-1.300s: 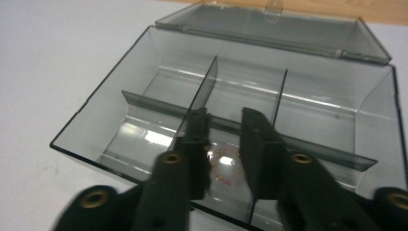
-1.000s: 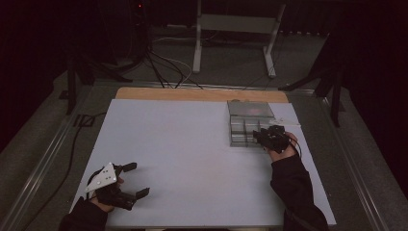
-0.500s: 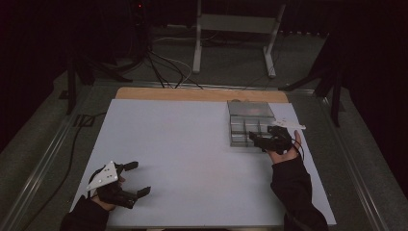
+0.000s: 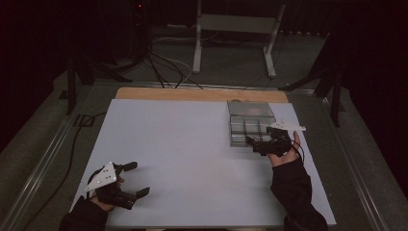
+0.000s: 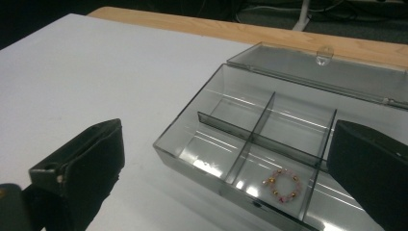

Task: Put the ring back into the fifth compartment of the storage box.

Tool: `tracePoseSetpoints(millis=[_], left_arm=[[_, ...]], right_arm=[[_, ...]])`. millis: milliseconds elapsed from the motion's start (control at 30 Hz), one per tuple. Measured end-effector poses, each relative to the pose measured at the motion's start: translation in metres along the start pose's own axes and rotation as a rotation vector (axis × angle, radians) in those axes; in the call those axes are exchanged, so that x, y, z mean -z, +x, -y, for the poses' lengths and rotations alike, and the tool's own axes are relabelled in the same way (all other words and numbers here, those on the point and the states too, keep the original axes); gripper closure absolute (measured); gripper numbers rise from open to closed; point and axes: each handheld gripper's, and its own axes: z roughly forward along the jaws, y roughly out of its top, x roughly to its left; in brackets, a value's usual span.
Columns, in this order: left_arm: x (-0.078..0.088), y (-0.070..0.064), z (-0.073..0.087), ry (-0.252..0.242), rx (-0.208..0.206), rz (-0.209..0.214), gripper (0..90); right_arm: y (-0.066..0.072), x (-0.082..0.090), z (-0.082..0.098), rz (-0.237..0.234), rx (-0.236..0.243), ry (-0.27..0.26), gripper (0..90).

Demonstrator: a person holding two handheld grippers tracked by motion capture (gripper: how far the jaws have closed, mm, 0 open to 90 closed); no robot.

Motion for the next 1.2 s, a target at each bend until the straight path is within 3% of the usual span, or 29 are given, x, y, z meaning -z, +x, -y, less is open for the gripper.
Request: tracePoseSetpoints(millis=[700, 967, 1200], left_arm=[[0.000, 0.000, 0.000, -0.001, -0.004, 0.012, 0.6], [-0.001, -0.001, -0.001, 0.000, -0.007, 0.013, 0.6], [-0.001, -0.001, -0.001, 0.000, -0.009, 0.014, 0.6]], right_arm=[[0.018, 0.022, 0.035, -0.080, -0.002, 0.059, 0.0], [0.025, 0.042, 0.059, -0.132, -0.003, 0.069, 0.0], [0.028, 0.048, 0.075, -0.158, 0.010, 0.097, 0.0]])
